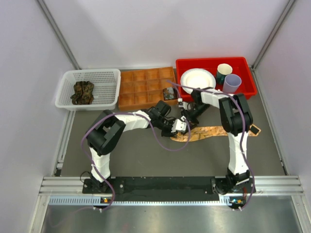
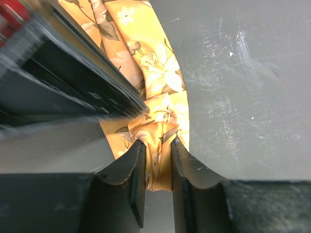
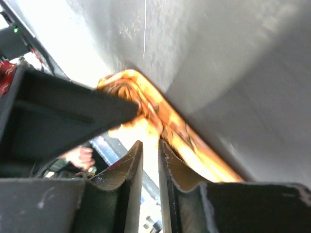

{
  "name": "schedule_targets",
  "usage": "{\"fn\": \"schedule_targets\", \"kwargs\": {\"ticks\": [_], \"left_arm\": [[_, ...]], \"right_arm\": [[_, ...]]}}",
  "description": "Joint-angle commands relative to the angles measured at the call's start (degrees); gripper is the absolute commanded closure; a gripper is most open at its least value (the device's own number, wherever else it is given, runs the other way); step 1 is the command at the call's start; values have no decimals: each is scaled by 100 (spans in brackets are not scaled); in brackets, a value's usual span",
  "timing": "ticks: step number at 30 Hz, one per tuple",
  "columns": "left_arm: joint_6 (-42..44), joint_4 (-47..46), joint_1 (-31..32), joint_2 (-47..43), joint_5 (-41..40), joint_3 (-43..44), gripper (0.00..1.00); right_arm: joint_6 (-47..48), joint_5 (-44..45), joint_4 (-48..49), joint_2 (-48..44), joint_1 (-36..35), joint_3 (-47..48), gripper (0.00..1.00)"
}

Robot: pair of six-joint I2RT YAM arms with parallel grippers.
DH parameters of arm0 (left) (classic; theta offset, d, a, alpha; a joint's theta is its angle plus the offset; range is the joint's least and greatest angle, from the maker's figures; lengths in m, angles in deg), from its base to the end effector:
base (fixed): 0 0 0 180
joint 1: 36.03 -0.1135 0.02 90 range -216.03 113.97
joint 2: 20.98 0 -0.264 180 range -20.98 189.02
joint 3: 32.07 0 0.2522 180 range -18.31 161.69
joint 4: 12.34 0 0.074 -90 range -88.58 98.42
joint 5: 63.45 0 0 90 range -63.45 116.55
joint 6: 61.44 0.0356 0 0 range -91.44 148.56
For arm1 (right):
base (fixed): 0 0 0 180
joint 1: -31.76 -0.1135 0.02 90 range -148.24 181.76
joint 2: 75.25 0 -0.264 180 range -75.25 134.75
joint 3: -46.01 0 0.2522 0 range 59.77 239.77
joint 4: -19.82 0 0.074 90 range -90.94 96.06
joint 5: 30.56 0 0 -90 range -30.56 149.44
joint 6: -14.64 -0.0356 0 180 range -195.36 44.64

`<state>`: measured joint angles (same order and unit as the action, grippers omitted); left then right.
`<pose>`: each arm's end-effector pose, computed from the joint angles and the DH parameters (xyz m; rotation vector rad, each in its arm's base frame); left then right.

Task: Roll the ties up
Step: Roll the tie at the center of the board.

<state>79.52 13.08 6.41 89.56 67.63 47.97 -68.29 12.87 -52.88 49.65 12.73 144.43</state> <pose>0.2694 -0.2780 0.1492 1.9182 1.4323 -0.8345 0.3518 0.1487 0.1204 0.5158 -2.6361 -1.1266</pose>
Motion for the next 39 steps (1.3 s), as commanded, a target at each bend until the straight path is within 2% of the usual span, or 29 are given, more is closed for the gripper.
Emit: {"fn": "schedule_targets", "kwargs": {"ticks": [1,6,14,20,23,30,36,39], "left_arm": [[63,346,10,213,-223,16,90],[-33,241,10,266,-241,34,99],[-1210,-1066,-69,91,-302,69,100],[-1975,-2079,-139,-33,-820,-19,100],[-1941,-2168,-157,-41,-962,-54,100],[-1484,-1439,-157,178,-1313,25,100],[-1352,-709,-157,363,-1348,254,100],[-1299,-630,-148,363,-1322,227,100]], "right_arm": [[426,603,-259,-730,241,235,82],[558,1465,22,-898,259,-72,84],[848,2520,392,-660,215,-239,90],[1059,2872,550,-625,180,-415,93],[1077,2890,585,-634,180,-433,93],[1060,2829,471,-765,198,-162,92],[1200,2013,-47,-1345,312,234,80],[1367,1732,-276,-1749,443,191,64]]}}
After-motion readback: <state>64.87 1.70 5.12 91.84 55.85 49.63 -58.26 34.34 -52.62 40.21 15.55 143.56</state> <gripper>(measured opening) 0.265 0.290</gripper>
